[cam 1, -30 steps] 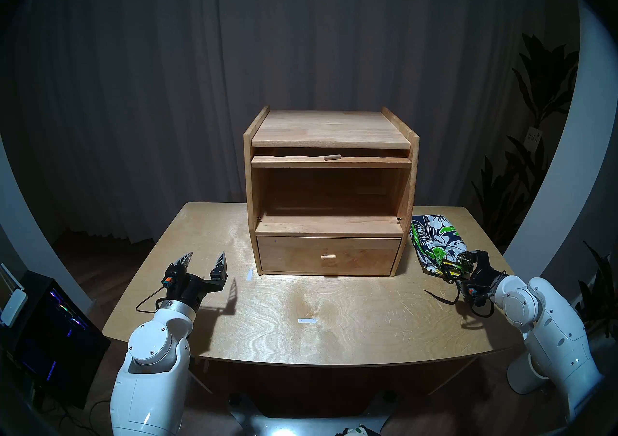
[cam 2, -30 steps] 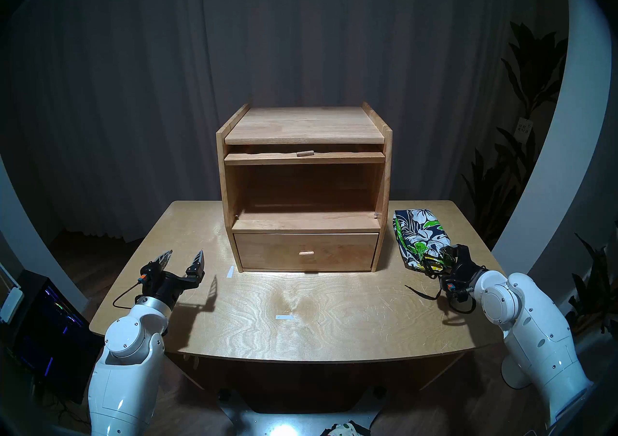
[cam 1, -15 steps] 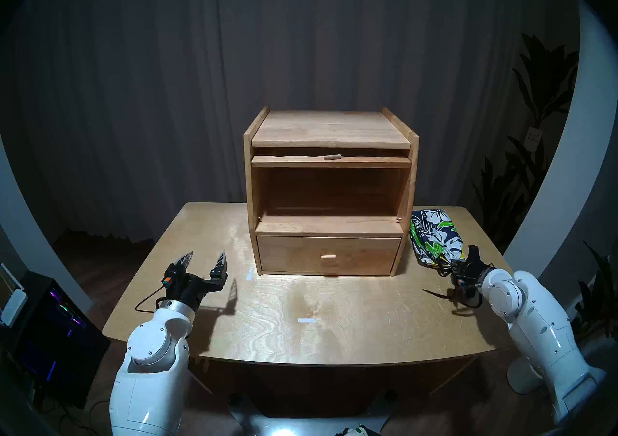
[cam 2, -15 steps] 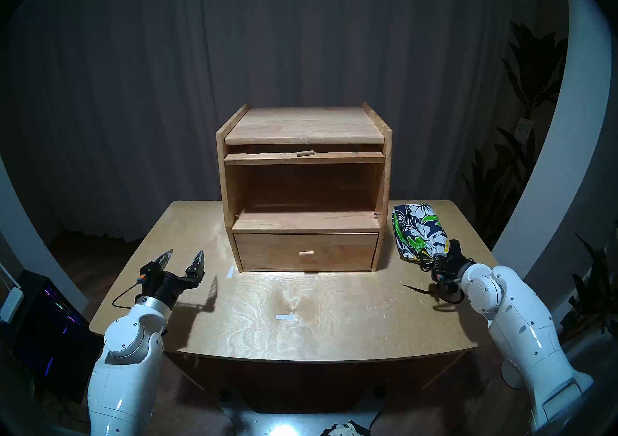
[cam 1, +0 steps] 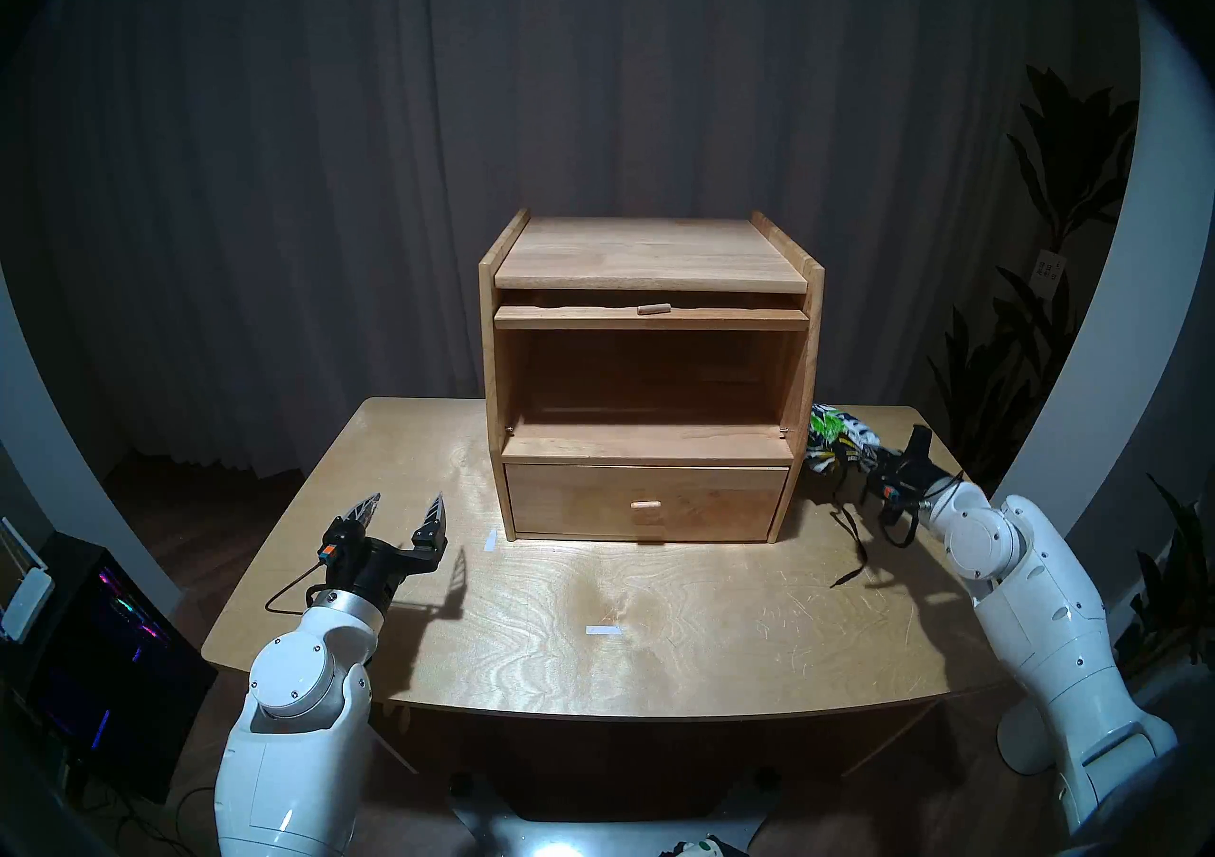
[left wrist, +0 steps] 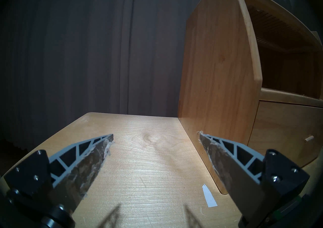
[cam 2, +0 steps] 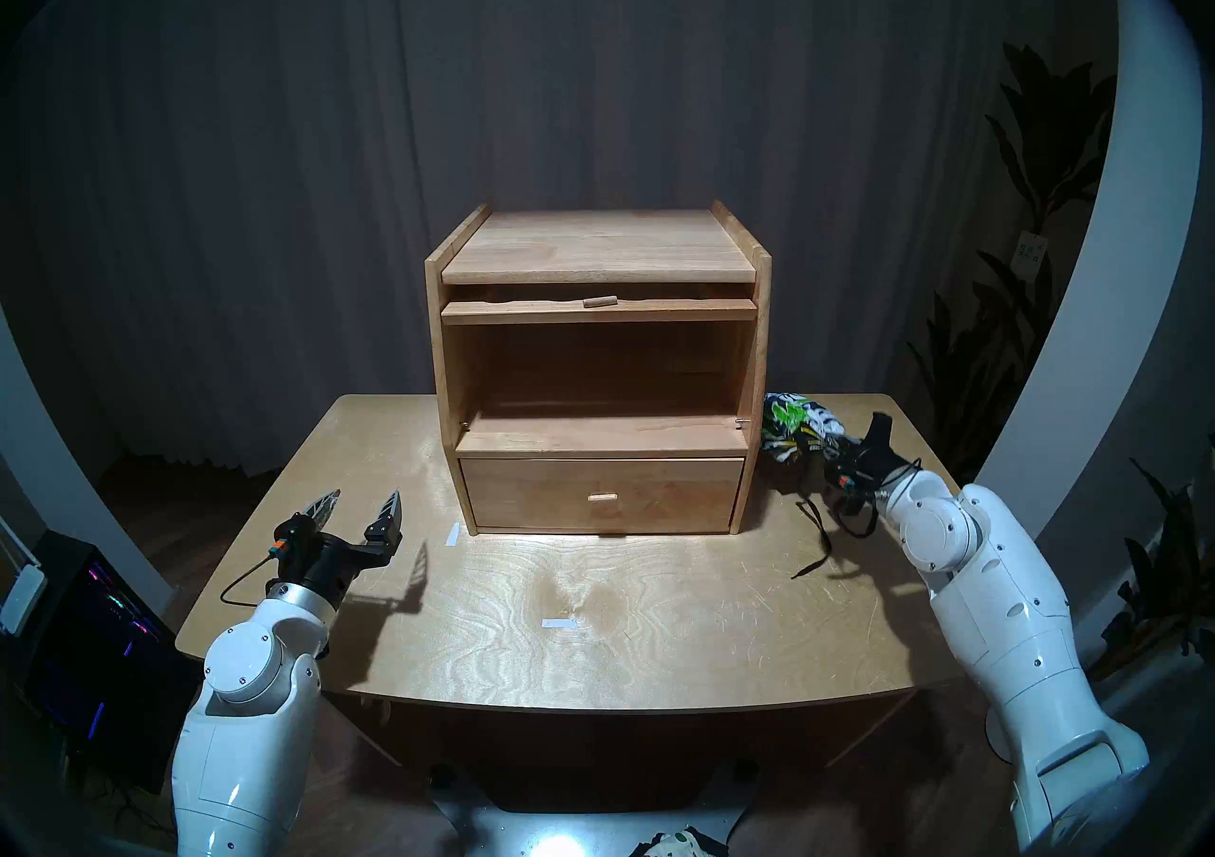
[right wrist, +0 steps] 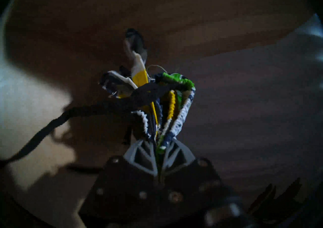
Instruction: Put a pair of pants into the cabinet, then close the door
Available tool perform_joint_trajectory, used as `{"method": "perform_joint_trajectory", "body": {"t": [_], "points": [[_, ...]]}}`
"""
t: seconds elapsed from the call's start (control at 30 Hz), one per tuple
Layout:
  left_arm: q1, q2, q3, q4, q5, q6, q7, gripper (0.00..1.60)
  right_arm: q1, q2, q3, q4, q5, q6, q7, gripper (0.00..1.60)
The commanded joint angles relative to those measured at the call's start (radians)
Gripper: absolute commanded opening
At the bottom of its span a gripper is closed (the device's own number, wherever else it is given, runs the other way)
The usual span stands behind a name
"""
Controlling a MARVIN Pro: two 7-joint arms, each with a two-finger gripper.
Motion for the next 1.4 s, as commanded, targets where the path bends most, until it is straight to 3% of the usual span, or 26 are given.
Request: {"method": "perform_joint_trajectory", "body": {"t": [0.0, 0.37, 0.67, 0.73, 1.0, 1.37], "points": [[-0.012, 0.002, 0.001, -0.013, 0.000, -0.006, -0.001, 1.60, 0.118, -0.003, 0.103, -0.122, 0.071, -0.049, -0.109, 0.00], [-0.013, 0.004, 0.000, -0.006, -0.008, -0.006, -0.007, 1.60, 0.217, -0.024, 0.196, -0.254, 0.153, -0.148, -0.253, 0.00], [-0.014, 0.006, 0.000, -0.002, -0.014, -0.006, -0.011, 1.60, 0.239, -0.086, 0.156, -0.383, 0.222, -0.253, -0.324, 0.00], [-0.014, 0.006, 0.000, -0.001, -0.016, -0.006, -0.012, 1.60, 0.245, -0.100, 0.136, -0.372, 0.238, -0.281, -0.334, 0.00], [-0.015, 0.008, 0.000, 0.001, -0.020, -0.006, -0.015, 1.60, 0.234, -0.166, 0.029, -0.484, 0.310, -0.377, -0.366, 0.00], [-0.017, 0.010, 0.000, 0.000, -0.025, -0.008, -0.019, 1.60, 0.104, -0.267, -0.182, -0.642, 0.393, -0.464, -0.395, 0.00]]}}
